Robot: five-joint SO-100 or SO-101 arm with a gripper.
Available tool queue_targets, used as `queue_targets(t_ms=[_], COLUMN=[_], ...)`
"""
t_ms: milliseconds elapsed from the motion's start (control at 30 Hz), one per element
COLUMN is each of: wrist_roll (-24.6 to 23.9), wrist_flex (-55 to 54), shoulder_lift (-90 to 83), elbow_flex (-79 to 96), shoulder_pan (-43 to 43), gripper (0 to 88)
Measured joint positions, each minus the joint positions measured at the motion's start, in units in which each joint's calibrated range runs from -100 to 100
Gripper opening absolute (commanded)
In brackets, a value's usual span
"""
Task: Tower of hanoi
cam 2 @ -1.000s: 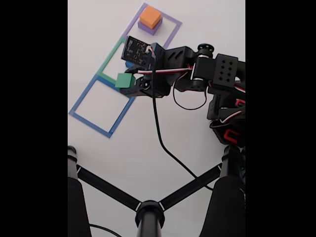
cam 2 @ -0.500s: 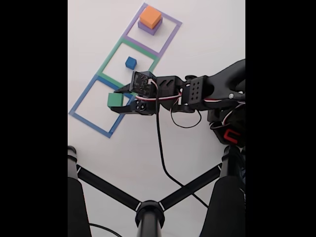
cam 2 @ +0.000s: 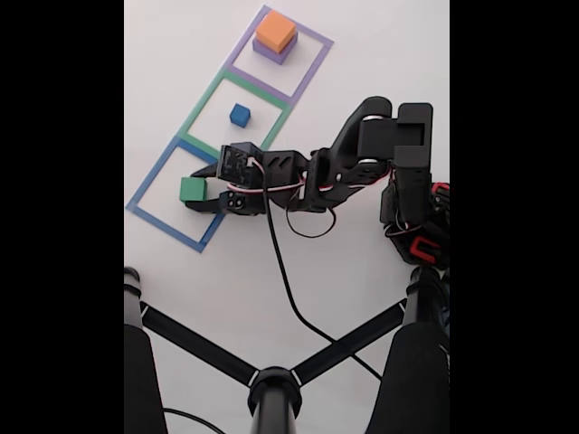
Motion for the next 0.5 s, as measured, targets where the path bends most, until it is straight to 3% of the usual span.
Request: queue_targets(t_ms=[133,333,500], wrist_roll=[0.0,0.0,0.0], wrist_flex=[-2.7,-5.1,-5.5], shoulder_lift=[3.2,5.1,5.4], elbow_flex=[-1.5,-1.8,-1.8], shoulder_pan=[0.0,0.2,1.0], gripper=[9.3,23.7,28.2])
